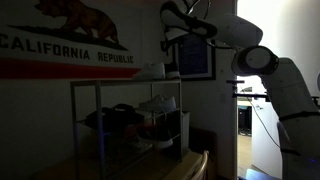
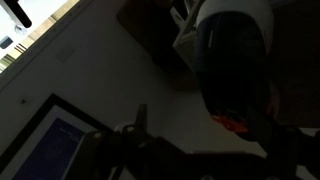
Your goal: Move the black shoe on the right to the top compartment of the shoe rack
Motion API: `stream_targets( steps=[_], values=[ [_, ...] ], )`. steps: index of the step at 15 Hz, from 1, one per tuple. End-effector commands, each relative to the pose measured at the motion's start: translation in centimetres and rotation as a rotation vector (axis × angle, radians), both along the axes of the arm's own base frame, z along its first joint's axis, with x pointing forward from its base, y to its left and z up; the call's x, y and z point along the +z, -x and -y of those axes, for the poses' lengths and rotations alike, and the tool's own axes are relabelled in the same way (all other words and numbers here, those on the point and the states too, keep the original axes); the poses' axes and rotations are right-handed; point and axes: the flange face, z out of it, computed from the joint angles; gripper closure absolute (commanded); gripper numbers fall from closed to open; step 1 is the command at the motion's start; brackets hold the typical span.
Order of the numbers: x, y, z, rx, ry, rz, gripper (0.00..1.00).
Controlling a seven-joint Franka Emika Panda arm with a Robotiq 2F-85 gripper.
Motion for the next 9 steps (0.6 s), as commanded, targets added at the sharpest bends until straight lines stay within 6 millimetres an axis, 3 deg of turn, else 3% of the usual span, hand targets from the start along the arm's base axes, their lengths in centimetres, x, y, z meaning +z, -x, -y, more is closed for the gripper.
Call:
stream_targets(
  steps=[1,9],
  values=[
    [1.4,1.6,-0.3,0.031,-0.002,-0.026,0.0],
    [2.0,5.1,0.6,0.203,-0.033,-0.258,0.0]
  ],
)
